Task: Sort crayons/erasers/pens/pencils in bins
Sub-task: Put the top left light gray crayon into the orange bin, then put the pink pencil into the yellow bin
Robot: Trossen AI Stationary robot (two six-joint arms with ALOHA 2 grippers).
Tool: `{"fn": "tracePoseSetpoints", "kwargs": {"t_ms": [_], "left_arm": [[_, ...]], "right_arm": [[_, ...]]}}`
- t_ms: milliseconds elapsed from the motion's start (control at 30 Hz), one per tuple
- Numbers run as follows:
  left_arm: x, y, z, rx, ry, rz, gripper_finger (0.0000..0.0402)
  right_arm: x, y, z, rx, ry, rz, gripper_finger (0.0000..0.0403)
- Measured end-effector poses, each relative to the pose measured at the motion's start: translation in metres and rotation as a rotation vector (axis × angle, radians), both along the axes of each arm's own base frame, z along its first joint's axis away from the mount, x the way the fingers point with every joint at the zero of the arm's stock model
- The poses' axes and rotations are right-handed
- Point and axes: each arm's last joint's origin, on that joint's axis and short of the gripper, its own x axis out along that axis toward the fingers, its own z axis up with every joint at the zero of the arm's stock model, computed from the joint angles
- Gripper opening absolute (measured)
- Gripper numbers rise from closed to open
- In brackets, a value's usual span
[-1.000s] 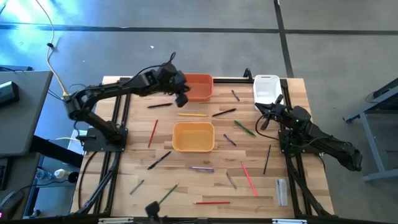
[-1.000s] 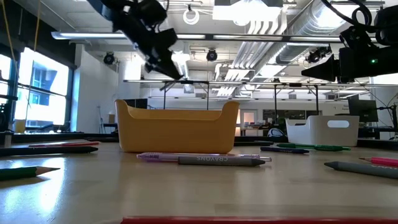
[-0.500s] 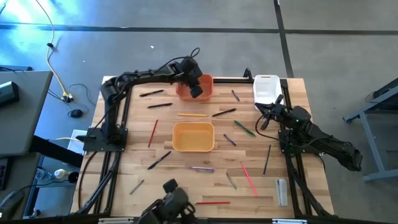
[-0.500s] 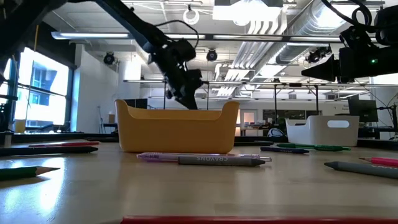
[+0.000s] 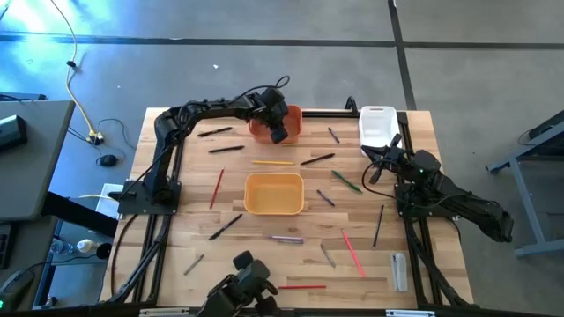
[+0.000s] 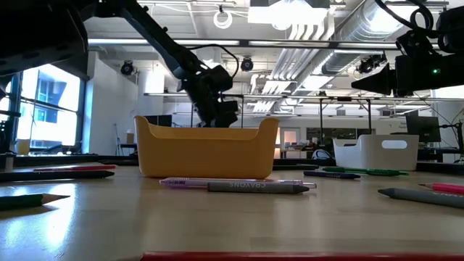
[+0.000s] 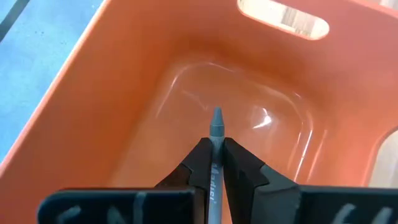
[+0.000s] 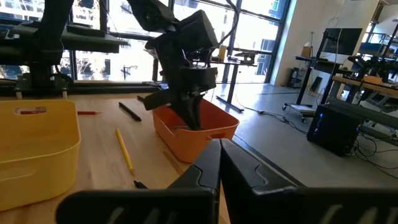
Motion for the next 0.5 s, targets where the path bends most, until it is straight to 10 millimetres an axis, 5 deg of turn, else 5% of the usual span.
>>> {"fn": "tracePoseSetpoints", "kwargs": {"t_ms": [500], "left_arm": [[-0.005,-0.005,0.011,0.048,0.077,-0.020,0.0070]], "right_arm": [[0.000,0.000,0.000,0.000,0.000,0.000,0.0000]]}}
